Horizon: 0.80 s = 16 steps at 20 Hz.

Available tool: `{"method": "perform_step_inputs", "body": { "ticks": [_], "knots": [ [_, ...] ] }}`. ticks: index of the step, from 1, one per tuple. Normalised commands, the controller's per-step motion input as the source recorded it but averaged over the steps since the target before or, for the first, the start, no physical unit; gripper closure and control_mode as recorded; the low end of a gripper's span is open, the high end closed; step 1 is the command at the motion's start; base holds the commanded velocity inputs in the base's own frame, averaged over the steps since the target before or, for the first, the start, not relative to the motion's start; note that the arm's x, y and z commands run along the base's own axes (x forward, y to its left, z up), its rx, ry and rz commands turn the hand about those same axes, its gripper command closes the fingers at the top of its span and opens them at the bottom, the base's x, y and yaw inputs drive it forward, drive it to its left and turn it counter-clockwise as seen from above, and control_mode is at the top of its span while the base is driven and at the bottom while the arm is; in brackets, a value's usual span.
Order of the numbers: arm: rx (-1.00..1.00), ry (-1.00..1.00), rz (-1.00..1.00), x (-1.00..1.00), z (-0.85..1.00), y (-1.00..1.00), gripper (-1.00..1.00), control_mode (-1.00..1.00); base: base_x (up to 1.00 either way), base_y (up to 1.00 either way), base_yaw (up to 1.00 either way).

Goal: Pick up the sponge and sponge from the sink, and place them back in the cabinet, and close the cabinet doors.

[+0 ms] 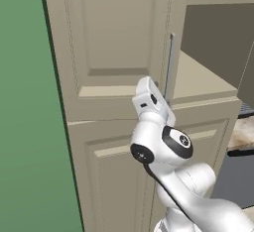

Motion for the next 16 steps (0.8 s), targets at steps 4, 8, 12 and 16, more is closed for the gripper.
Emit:
{"method": "perform_step_inputs", "body": {
  "ticks": [4, 8, 12, 16],
  "knots": [
    [0.02, 0.0, 0.03, 0.33, 0.0, 0.0, -1.0, -1.0, 0.0, 0.0, 0.0],
    [0.01, 0.0, 0.03, 0.36, 0.0, -0.01, -1.0, -1.0, 0.0, 0.0, 0.0],
    [0.02, 0.0, 0.03, 0.34, 0.0, -0.02, -1.0, -1.0, 0.0, 0.0, 0.0],
    [0.02, 0.0, 0.04, 0.29, 0.0, -0.03, -1.0, -1.0, 0.0, 0.0, 0.0]
  ]
}}
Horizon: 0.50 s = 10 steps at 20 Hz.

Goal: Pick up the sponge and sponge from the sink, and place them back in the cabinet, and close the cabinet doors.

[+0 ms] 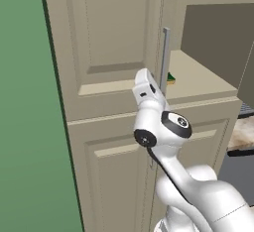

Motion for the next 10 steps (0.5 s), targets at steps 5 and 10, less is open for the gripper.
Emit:
{"method": "perform_step_inputs", "body": {
  "ticks": [5, 10],
  "knots": [
    [0.04, 0.0, 0.05, 0.22, 0.0, -0.07, -1.0, -1.0, 0.0, 0.0, 0.0],
    [0.03, 0.0, 0.05, 0.18, 0.0, -0.04, -1.0, -1.0, 0.0, 0.0, 0.0]
  ]
}}
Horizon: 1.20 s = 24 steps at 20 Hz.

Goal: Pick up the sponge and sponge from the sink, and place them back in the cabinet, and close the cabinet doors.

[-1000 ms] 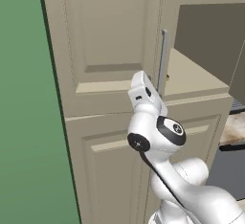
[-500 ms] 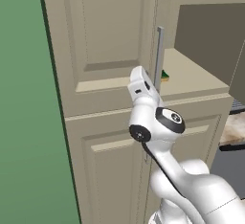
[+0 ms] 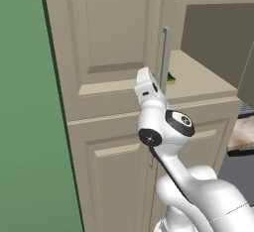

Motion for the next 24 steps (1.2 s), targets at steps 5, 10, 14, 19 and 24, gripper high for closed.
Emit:
{"method": "perform_step_inputs", "body": {
  "ticks": [5, 10, 14, 19, 24],
  "knots": [
    [0.02, 0.01, 0.06, 0.0, 0.0, 0.0, -1.0, -1.0, 0.0, 0.0, 0.0],
    [0.0, 0.01, 0.05, -0.13, 0.0, 0.0, -1.0, -1.0, 0.0, 0.0, 0.0],
    [0.0, 0.0, 0.04, -0.27, 0.0, 0.0, -1.0, -1.0, 0.0, 0.0, 0.0],
    [0.0, 0.0, 0.03, -0.29, 0.01, 0.0, -1.0, -1.0, 0.0, 0.0, 0.0],
    [0.02, 0.05, 0.03, -0.24, 0.16, 0.0, -1.0, -1.0, 0.0, 0.0, 0.0]
  ]
}}
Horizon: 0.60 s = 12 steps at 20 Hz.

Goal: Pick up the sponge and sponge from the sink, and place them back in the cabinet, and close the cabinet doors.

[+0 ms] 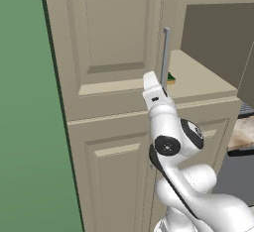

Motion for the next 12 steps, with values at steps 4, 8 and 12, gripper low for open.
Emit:
{"method": "perform_step_inputs", "body": {
  "ticks": [4, 8, 12],
  "knots": [
    [0.04, 0.11, 0.04, -0.22, 0.25, 0.0, -1.0, -1.0, 0.0, 0.0, 0.0],
    [0.04, 0.14, 0.05, -0.21, 0.28, 0.0, -1.0, -1.0, 0.0, 0.0, 0.0],
    [0.03, 0.12, 0.05, -0.2, 0.19, 0.0, -1.0, -1.0, 0.0, 0.0, 0.0]
  ]
}}
